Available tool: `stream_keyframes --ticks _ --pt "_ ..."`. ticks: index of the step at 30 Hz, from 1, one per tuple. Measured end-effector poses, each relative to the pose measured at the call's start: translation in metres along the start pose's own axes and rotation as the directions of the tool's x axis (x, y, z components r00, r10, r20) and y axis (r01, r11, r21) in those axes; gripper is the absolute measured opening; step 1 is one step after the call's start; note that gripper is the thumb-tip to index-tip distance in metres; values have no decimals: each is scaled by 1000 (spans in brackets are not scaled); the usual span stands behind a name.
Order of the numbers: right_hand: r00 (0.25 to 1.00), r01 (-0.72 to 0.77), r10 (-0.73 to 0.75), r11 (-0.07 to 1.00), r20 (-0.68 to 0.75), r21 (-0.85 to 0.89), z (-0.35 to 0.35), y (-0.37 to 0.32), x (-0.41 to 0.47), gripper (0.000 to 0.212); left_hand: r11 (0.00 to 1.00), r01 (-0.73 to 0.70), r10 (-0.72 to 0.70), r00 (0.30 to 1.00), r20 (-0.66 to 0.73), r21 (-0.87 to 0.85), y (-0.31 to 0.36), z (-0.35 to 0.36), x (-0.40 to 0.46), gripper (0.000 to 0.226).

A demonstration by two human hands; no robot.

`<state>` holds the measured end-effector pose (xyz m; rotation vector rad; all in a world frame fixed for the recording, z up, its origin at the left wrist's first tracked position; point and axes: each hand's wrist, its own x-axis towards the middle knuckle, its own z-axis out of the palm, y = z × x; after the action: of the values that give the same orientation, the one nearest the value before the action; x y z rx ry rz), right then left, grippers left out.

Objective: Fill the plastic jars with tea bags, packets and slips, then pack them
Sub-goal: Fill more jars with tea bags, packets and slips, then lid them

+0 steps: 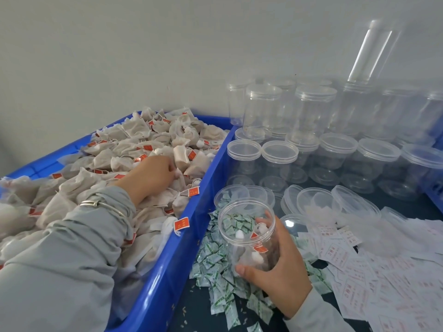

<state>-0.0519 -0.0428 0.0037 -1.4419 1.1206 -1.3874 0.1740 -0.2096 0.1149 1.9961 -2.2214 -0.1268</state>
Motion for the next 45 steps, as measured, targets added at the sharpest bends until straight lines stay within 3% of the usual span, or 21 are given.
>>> stream_keyframes --ticks 7,10,13,15,22,24,28,32,41,45 --pt "999 -32 32 999 -3 -3 0 2 0 104 932 -27 -61 971 -230 -360 6 -15 -6 18" --pt "999 -34 34 999 -3 -16 0 3 0 104 668 -33 -106 985 -139 -743 14 -22 -16 17" --pt "999 -39 39 999 -3 -19 0 3 0 104 442 -66 28 998 -60 -895 26 -28 -29 14" --pt "999 -47 47 999 -9 -11 0 4 -1 104 360 -81 177 984 -17 -929 36 -29 -39 10" --pt "999 -10 9 1000 -35 -25 2 4 1 99 273 -127 494 869 25 -954 65 -25 -66 14" --pt "999 3 -4 1000 -38 -25 2 2 1 99 281 -153 520 854 16 -947 69 -22 -68 14" --pt "1000 2 -2 1000 -13 14 2 0 1 99 394 -187 575 814 83 -900 73 -16 -72 17" --pt "1000 -9 9 999 2 40 3 -7 0 93 535 -150 503 847 171 -831 72 -11 -67 15" --pt "999 -11 10 1000 -31 -22 1 -2 -1 95 591 -148 247 969 3 -793 49 -21 -46 12" --pt "1000 -9 7 999 -29 -44 2 0 -1 97 784 -115 36 989 -141 -610 25 -20 -26 12"
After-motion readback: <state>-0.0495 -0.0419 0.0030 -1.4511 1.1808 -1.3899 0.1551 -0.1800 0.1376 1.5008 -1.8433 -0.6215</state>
